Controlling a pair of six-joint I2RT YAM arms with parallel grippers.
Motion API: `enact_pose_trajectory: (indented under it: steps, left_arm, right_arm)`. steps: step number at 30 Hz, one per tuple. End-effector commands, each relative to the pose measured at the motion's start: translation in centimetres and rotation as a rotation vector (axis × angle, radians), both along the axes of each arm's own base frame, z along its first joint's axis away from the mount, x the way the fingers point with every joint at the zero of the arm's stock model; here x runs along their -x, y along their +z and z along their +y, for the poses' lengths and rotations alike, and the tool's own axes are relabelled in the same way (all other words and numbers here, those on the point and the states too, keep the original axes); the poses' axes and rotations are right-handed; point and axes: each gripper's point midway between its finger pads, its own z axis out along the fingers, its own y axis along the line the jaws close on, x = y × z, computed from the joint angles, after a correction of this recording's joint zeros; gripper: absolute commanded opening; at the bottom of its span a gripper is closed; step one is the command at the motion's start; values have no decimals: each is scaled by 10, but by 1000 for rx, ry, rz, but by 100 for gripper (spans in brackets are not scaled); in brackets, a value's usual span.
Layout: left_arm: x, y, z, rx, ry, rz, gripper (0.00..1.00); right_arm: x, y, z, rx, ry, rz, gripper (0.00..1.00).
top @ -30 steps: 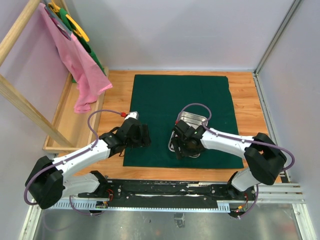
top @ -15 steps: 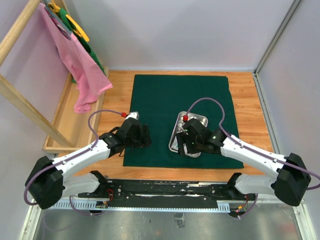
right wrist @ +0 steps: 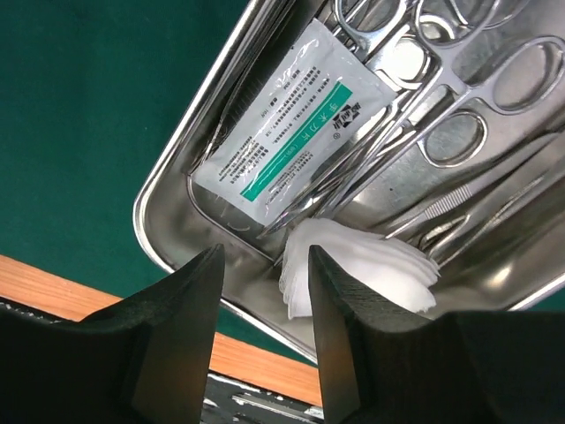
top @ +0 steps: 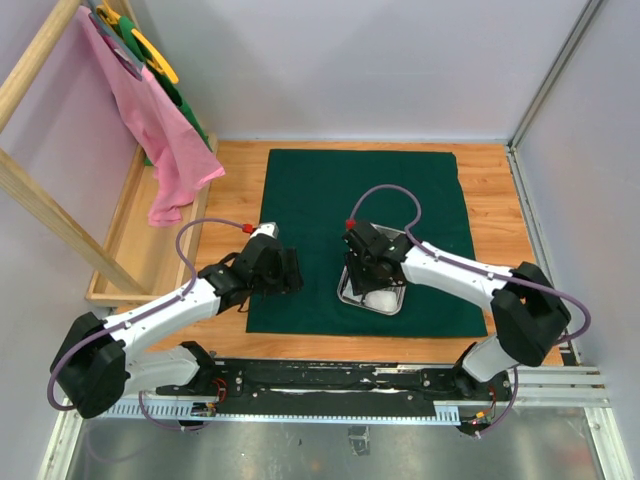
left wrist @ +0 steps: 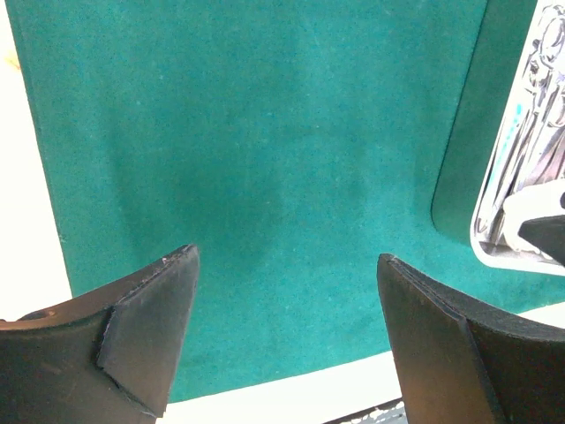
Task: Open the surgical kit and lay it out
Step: Pick up the medical item from the container.
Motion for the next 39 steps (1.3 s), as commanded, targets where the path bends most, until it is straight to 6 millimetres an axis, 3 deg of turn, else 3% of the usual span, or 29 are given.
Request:
enact_pose_trajectory:
  steps: [1,10,16,23,27,35,39]
  left_arm:
    - [-7,13,-4,23,10,-27,86]
    - [-3,7,-6,49,18,-9,85]
    - [2,-1,-7,65,20,12,84]
    - [7,-4,-6,81,25,22,84]
    - [5,-3,-8,81,22,20,84]
    - [0,1,-12,71,-1,8,84]
    - [0,0,-12,62,-11,7,84]
  right_arm:
    - [9,-9,8,19,87,39,44]
    - [62,-27,-18,54,141,91,42]
    - [78,-24,-41,78,171,78,42]
    - [77,-10,-57,98,146,22,49]
    - [71,-9,-51,85,109,11,58]
    - [58,-25,-43,100,-18,23,62]
    - [62,-40,-47,132,-54,64,62]
